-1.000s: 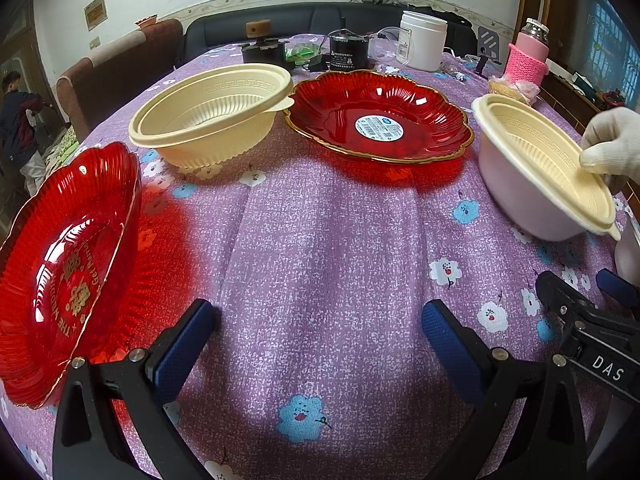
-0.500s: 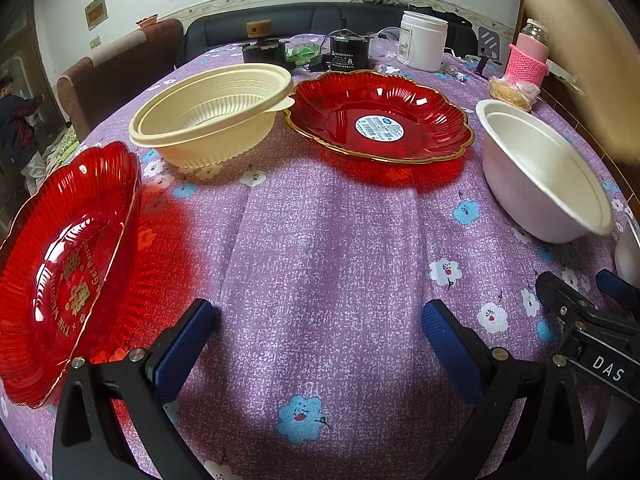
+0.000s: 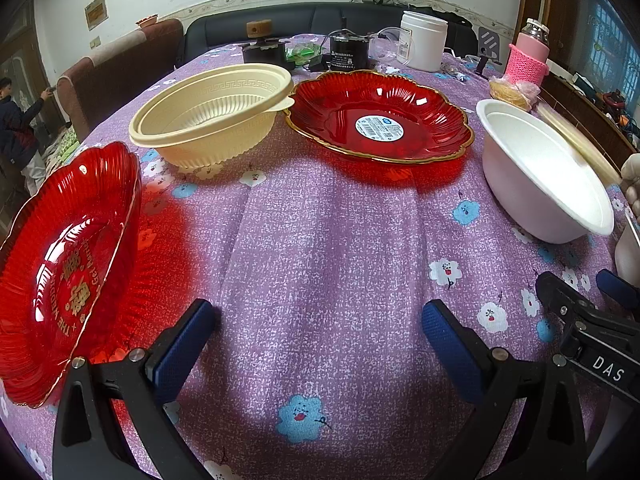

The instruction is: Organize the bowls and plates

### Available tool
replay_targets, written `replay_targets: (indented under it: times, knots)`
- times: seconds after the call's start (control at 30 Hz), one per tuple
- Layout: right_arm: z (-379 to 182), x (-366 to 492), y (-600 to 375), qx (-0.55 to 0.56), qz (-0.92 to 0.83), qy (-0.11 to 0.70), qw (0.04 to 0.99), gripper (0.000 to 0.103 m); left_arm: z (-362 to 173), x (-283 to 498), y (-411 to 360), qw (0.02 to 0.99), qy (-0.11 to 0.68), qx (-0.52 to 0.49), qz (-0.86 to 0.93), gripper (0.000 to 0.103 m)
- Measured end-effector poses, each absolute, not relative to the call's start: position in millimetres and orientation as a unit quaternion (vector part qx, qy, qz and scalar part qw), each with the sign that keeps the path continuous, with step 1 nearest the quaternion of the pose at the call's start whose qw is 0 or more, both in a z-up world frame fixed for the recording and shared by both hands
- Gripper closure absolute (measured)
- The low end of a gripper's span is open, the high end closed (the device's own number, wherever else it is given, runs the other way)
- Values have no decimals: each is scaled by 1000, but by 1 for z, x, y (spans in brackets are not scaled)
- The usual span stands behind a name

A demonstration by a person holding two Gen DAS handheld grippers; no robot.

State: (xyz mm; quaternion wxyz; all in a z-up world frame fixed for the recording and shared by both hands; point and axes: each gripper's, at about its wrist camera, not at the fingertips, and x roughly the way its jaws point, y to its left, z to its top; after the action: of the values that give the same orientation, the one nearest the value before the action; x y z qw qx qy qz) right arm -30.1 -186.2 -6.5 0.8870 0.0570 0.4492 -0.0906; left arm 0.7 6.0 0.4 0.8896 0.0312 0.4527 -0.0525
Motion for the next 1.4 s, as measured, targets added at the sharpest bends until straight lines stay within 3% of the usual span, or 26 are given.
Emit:
replay_targets:
  times: [0.73, 1.4]
  knots:
    - [-7, -30, -186, 57, -91, 449, 887, 1, 1, -1, 6, 889, 454, 30, -49, 0]
    - [-6, -55, -178, 53, -79, 464, 881, 1, 11, -49, 16, 865, 492, 25, -99, 1]
